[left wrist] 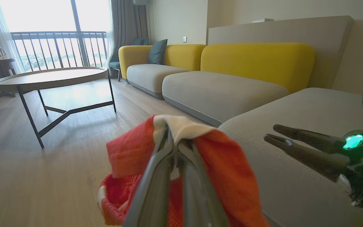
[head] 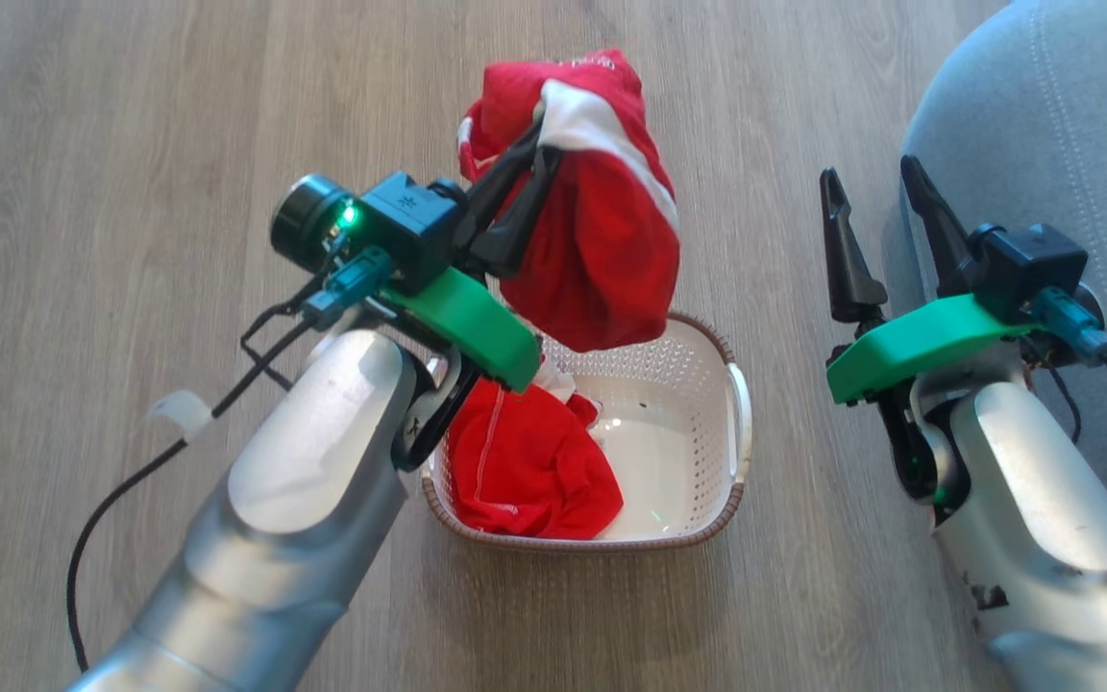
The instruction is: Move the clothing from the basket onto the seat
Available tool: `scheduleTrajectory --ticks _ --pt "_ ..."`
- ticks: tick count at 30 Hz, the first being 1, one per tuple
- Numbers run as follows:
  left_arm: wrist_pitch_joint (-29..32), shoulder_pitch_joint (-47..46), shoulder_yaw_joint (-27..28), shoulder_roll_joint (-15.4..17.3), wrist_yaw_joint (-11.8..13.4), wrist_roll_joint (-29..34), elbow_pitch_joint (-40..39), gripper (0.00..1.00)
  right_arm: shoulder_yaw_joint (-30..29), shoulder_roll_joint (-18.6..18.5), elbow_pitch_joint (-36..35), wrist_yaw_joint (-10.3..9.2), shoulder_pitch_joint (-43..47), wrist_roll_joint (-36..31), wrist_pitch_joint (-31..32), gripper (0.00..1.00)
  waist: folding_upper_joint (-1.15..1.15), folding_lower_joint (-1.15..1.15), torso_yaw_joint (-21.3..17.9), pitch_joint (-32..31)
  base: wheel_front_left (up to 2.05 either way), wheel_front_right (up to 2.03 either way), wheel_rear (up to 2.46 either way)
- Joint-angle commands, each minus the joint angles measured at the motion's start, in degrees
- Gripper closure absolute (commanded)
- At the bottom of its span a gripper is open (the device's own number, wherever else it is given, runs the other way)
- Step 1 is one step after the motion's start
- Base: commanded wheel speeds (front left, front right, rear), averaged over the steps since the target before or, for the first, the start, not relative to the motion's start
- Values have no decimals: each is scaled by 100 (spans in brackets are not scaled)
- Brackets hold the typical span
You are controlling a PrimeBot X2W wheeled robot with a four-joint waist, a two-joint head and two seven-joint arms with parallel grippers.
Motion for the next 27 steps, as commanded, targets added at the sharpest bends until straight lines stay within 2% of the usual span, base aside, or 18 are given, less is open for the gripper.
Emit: scheduleTrajectory --ticks 1,11,17,23,27 --pt "-45 -293 235 36 -36 -25 -302 100 105 45 -148 41 25 31 -28 0 0 1 2 -41 0 0 0" --pt "-45 -674 326 74 -36 -16 -714 100 159 64 -161 41 159 75 -28 0 0 1 -19 -113 0 0 0" --pt "-45 -633 290 68 -36 -26 -744 100 239 123 -765 41 47 134 -28 0 0 1 -43 -94 0 0 0" --pt "-45 -596 227 52 -36 -48 -717 100 804 50 -1656 41 -104 310 -28 0 0 1 -24 -68 0 0 0" --pt "-45 -594 182 38 -36 -56 -714 100 1436 -86 -1863 41 -232 473 -28 0 0 1 10 -59 0 0 0"
